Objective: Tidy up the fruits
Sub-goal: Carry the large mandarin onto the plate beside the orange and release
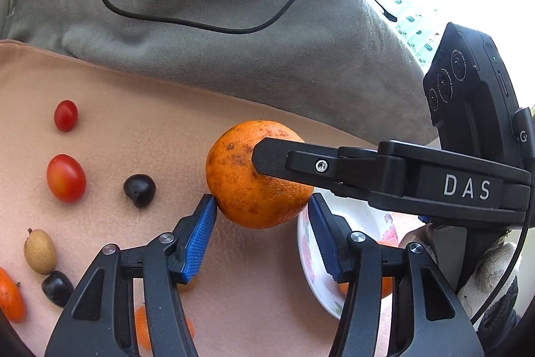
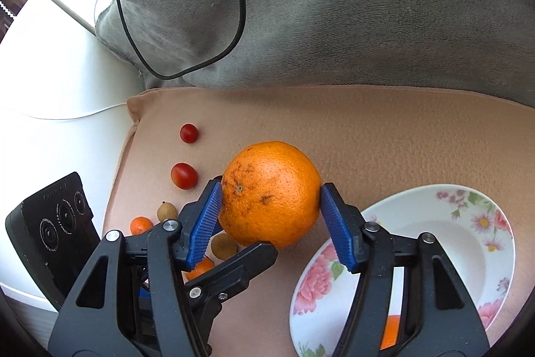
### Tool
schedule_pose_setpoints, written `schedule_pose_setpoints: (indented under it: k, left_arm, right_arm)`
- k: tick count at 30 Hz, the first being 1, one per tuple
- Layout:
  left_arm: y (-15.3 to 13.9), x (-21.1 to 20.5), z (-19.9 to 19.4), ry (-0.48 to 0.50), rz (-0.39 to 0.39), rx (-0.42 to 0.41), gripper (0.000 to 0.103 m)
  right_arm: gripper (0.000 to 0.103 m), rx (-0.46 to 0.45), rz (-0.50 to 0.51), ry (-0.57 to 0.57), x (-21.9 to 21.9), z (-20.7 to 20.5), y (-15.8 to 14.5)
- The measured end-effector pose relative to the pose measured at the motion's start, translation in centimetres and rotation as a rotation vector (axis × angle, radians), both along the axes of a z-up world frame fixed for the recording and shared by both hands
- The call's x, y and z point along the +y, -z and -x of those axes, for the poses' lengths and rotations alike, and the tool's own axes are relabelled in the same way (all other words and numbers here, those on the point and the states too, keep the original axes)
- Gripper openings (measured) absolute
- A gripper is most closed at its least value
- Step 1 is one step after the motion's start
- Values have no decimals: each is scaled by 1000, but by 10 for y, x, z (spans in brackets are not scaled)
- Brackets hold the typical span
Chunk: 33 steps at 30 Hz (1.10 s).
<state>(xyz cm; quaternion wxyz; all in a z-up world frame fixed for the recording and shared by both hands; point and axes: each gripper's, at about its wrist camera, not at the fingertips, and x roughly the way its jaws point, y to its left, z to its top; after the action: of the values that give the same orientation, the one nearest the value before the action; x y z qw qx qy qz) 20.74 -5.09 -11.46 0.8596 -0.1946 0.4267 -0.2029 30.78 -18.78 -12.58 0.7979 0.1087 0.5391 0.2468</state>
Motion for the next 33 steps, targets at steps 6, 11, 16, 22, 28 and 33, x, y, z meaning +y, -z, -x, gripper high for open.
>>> schedule_pose_setpoints:
  k: [6,11,16,22,28,33]
  left_arm:
    - [-8,-15,1,29,-6,-18,55]
    - [-13,-31,2,65,-8,-29,55]
    - [-13,-53,4,108,-9,-30,55]
    - [-12,-81,5,163,-5,-31,55]
    - [-22,-89,15,200,9,-57,55]
    - [-29,-87,26,196,-2,-68,55]
  right_arm:
    - [64,-25,-5,16,-20,11,-11]
    - [64,-41,-6,35,-39,20,-17]
    - [64,-40,-11,66,-64,27,-18]
    - [64,-20,-37,115,-97,31,-20]
    - [63,-36,-73,157,-122,36,-29]
    - [63,-104,-67,194,-139,44,-49]
